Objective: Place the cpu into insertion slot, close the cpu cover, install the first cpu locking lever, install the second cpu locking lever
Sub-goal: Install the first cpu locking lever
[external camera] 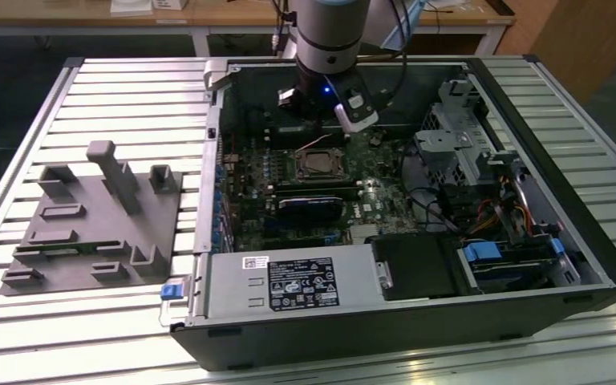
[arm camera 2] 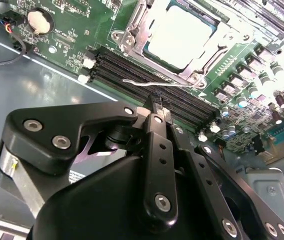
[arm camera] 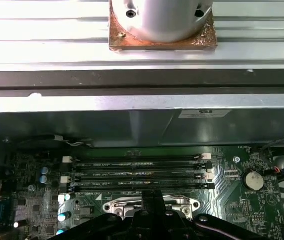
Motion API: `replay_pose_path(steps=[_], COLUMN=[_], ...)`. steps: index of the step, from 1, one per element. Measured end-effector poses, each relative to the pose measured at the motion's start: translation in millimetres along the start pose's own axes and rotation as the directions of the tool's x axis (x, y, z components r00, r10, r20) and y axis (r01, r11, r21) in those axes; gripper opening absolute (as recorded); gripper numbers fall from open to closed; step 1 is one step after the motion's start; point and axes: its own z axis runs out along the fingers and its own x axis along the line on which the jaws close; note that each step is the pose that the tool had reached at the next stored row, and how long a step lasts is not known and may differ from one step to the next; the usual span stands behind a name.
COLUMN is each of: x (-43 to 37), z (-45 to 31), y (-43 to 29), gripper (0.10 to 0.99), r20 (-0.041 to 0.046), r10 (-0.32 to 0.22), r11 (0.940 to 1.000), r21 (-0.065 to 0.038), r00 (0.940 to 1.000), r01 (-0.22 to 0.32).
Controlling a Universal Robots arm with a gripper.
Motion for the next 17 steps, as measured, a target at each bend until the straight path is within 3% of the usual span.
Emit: replay_pose_path(steps=[4, 8, 11, 17], x=[0.1, 0.1, 0.1, 0.3], z=[0.4, 2.2, 4.7, 9.9], y=[-0.2, -0.7, -1.5, -1.8], gripper=[0.106, 0.106, 0.106, 0.106], r20=[0.0030, 0.0112, 0.0154, 0.0173], r10=[0.005, 0.014, 0.018, 0.022], r11=[0.9997, 0.9986, 0.9983, 0.9982], r21=[0.024, 0.050, 0.055, 0.055], r00=[1.0000, 0.9998, 0.9997, 0.9996], r01=[-0.005, -0.015, -0.019, -0.023])
